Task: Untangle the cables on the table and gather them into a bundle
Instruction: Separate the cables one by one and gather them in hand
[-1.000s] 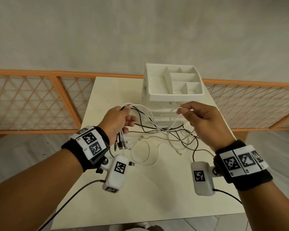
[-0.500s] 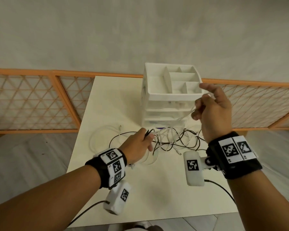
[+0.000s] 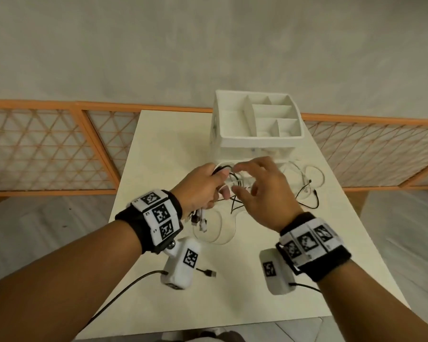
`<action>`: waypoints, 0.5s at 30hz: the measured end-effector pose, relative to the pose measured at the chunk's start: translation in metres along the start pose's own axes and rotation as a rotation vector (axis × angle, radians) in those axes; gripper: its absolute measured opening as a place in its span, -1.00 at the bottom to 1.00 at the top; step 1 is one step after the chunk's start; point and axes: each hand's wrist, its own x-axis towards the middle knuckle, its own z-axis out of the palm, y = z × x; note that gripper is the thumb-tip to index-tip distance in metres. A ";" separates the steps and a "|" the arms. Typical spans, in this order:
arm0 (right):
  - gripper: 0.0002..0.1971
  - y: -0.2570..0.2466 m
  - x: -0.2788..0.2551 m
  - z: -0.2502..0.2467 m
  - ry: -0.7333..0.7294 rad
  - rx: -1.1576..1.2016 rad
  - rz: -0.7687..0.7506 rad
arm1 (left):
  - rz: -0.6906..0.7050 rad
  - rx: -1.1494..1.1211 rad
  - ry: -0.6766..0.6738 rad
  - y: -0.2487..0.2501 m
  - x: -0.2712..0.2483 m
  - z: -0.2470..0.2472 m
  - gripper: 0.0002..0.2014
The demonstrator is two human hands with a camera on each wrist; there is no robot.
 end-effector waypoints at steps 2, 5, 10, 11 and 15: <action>-0.92 0.003 0.008 0.001 0.106 0.042 0.017 | 0.000 -0.010 -0.010 0.004 0.003 0.001 -0.81; -0.90 0.012 0.020 -0.021 0.198 0.044 0.090 | -0.018 -0.012 0.026 -0.002 0.006 -0.008 -0.77; -0.89 0.028 0.027 -0.042 0.208 0.001 0.172 | -0.054 -0.013 0.044 -0.012 0.007 -0.014 -0.79; -0.89 0.030 0.028 -0.043 0.200 -0.003 0.174 | -0.060 -0.032 0.038 -0.012 0.007 -0.014 -0.79; -0.90 0.032 0.030 -0.045 0.204 -0.025 0.208 | -0.075 -0.093 0.028 -0.009 0.005 -0.013 -0.77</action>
